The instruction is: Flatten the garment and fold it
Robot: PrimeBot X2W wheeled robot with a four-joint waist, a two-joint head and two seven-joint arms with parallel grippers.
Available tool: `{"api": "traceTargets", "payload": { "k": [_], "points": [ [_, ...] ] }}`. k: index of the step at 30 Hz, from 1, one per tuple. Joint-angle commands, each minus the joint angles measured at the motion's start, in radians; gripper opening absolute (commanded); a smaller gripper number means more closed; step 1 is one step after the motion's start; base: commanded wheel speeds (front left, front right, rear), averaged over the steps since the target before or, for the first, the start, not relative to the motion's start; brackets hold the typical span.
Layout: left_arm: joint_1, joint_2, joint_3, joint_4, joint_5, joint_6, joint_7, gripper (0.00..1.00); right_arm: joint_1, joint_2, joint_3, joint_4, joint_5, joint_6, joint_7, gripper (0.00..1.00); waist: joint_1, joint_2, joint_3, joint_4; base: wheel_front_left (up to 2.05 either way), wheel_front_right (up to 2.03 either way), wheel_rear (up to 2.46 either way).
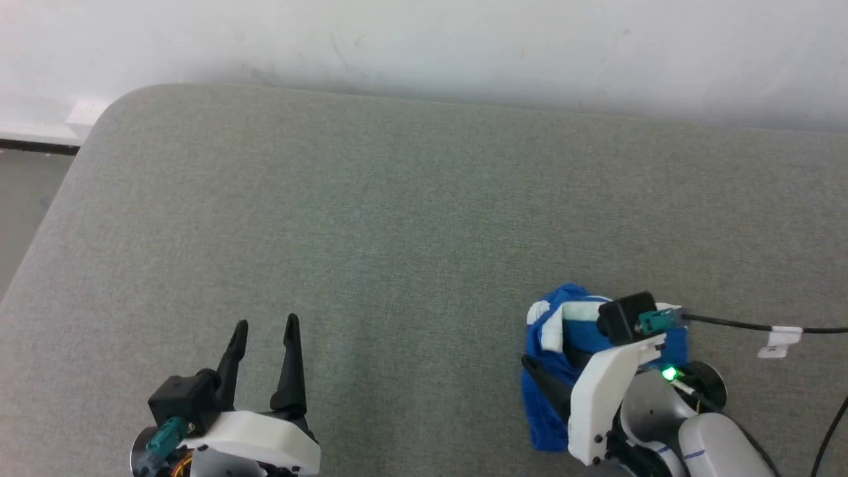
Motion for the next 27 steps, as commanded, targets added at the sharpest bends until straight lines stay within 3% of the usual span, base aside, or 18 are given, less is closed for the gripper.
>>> {"api": "traceTargets", "payload": {
  "k": [1,7,14,19,27],
  "points": [
    [0.001,0.0,-0.002,0.003,-0.004,-0.006,-0.009,1.0,-0.011,-0.002,-0.002,-0.011,0.011,-0.001,-0.003,1.0,0.0,0.0,-0.01,-0.01,0.0,0.0,0.0],
    [0.014,0.01,0.002,0.004,-0.007,-0.005,-0.011,1.0,0.045,-0.002,-0.088,-0.172,0.058,-0.001,-0.016,1.0,0.0,0.0,-0.03,-0.04,0.0,0.0,0.0],
    [0.028,0.028,0.014,-0.016,-0.004,0.0,-0.017,1.0,0.2,-0.002,-0.273,-0.352,0.012,-0.001,-0.037,1.0,0.0,0.0,-0.019,-0.071,0.0,0.0,0.0],
    [0.026,0.035,0.02,-0.03,-0.007,0.0,-0.017,1.0,0.256,-0.002,-0.301,-0.354,0.038,-0.001,-0.032,1.0,0.0,0.0,0.013,-0.087,0.0,0.0,0.0],
    [-0.011,0.044,0.02,-0.038,-0.005,-0.007,-0.014,1.0,0.18,-0.002,-0.266,-0.232,0.051,-0.001,-0.048,1.0,0.0,0.0,0.064,-0.062,0.0,0.0,0.0]
  ]
}}
